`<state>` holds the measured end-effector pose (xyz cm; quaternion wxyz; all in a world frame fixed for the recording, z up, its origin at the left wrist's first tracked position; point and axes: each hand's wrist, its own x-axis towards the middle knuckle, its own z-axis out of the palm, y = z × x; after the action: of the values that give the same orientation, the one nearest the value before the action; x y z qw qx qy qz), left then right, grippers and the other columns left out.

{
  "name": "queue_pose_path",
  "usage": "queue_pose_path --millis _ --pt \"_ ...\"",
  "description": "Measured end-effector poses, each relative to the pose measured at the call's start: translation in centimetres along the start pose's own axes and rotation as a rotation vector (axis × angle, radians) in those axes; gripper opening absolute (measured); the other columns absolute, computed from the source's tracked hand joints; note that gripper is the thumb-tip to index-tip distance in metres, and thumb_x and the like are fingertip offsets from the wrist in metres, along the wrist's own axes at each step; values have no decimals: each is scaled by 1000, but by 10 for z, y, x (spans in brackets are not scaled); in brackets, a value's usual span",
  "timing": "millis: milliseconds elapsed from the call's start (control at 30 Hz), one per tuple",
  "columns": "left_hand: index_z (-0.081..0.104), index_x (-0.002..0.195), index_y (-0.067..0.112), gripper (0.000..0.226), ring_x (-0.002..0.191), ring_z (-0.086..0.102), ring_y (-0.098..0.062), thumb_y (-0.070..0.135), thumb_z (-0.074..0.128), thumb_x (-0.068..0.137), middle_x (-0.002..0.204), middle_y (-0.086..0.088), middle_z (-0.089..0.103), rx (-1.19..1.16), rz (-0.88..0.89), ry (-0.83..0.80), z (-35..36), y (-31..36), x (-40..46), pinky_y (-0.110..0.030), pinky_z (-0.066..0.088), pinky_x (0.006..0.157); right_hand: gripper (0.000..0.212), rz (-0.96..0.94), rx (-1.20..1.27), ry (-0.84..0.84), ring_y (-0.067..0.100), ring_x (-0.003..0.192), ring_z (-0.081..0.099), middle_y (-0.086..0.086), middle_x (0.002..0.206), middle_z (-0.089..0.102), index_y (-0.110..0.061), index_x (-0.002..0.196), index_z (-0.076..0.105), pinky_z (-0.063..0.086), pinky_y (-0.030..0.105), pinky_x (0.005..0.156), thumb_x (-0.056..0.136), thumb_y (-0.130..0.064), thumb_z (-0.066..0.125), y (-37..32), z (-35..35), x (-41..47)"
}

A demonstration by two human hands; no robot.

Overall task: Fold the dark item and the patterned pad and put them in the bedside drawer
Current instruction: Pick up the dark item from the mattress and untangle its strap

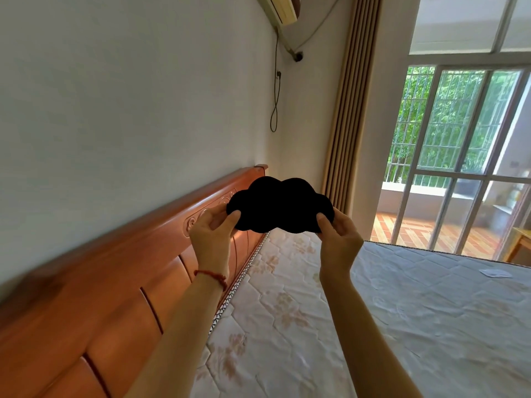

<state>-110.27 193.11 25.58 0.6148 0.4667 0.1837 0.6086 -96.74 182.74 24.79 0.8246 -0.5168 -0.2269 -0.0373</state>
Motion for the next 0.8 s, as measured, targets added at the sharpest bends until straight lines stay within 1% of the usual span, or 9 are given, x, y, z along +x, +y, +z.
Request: queue_pose_path --millis 133,267,333,400,467,533,600,733,800 --pt "64 102 0 26 80 67 -18 -6 65 77 90 -5 68 15 20 2 3 1 -6 -22 57 69 28 -18 -27 -13 9 88 66 1 98 67 -11 111 64 55 22 81 83 -10 65 -1 3 -5" --pt "67 90 12 22 77 68 -12 -4 67 76 85 0 69 61 41 -22 11 1 -14 -25 57 76 29 -40 -55 -46 8 89 66 2 100 68 -11 111 64 56 22 80 83 -11 66 1 10 -13" --pt "67 90 12 22 75 69 -8 -4 68 75 84 2 69 90 63 -29 15 1 -18 -24 57 76 29 -60 -59 -63 8 89 66 1 100 68 -12 111 64 55 18 78 83 -10 66 0 14 -17" --pt "67 92 9 21 74 69 -6 -4 68 74 83 2 69 112 78 -31 19 0 -22 -22 57 75 29 -76 -42 -86 1 83 65 -4 96 66 -10 111 64 52 10 70 83 -8 66 -1 18 -21" --pt "67 92 10 20 80 69 -10 -1 69 75 84 2 69 127 77 -28 23 -1 -24 -22 56 77 29 -91 -32 -110 -7 77 64 -10 90 64 -9 111 64 49 5 65 82 -6 66 -2 21 -25" --pt "67 93 12 20 82 68 -8 1 69 76 86 2 68 166 90 -23 26 -3 -27 -19 55 77 29 -101 -22 -135 -14 78 63 -14 88 63 -10 111 64 48 4 65 82 -5 65 -1 23 -29" --pt "67 97 8 22 76 67 0 2 69 76 84 3 67 191 106 -20 30 -5 -29 -13 54 72 29 -97 -4 -157 -13 78 63 -12 89 64 -9 111 64 49 6 65 82 -4 65 0 26 -32" --pt "67 103 8 25 85 66 -9 6 68 78 90 1 67 247 117 -18 35 -9 -31 -13 52 76 29 -102 -9 -186 -13 78 64 -13 89 64 -8 112 64 50 7 67 83 -4 64 2 30 -36" --pt "67 101 11 24 84 65 -10 4 68 77 88 3 67 248 122 -26 38 -11 -32 -11 53 74 30 -99 -17 -193 -11 79 64 -12 90 65 -9 113 64 52 9 68 83 -6 64 3 32 -37"
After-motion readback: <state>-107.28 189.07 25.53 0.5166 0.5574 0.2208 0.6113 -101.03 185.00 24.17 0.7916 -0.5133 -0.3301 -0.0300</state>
